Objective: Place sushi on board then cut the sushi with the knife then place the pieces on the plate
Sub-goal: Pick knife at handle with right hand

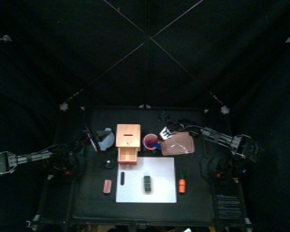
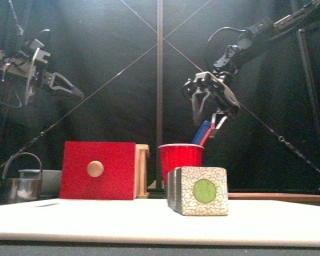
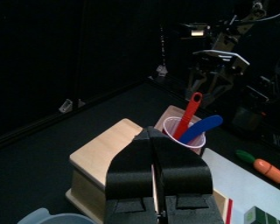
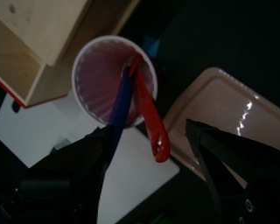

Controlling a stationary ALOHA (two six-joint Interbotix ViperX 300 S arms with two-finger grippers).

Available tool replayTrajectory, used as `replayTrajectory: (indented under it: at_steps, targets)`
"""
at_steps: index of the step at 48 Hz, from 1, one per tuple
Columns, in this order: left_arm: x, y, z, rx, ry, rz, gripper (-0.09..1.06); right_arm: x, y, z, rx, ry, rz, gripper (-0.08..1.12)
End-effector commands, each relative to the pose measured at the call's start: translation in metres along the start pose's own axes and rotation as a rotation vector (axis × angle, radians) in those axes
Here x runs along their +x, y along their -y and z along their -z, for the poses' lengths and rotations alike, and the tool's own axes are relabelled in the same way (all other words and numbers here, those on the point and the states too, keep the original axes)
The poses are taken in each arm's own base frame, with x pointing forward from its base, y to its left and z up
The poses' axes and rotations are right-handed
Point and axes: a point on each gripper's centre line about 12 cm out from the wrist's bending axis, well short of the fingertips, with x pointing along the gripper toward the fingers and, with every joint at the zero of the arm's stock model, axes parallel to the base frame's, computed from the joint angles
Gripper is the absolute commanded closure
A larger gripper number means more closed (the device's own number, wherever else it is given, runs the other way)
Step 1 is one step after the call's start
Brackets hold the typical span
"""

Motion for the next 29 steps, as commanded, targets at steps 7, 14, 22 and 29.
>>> replayTrajectory:
  at_steps: [7,14,22,29]
  targets:
    - [0.002,0.001,-0.007,0.002,0.024,-0.001,0.87,-0.003,-0.008,-0.015,-0.013,-0.076,0.009,0.09]
    - [0.002,0.001,-0.007,0.002,0.026,-0.001,0.87,-0.001,-0.008,-0.024,-0.015,-0.116,0.019,0.09]
    - [0.002,0.001,-0.006,0.003,0.022,0.0,0.87,-0.001,-0.002,-0.029,0.0,-0.204,0.038,0.09]
    - [0.001,0.0,-0.004,0.003,0.017,-0.003,0.87,0.0,-0.003,-0.033,0.001,-0.219,0.038,0.1]
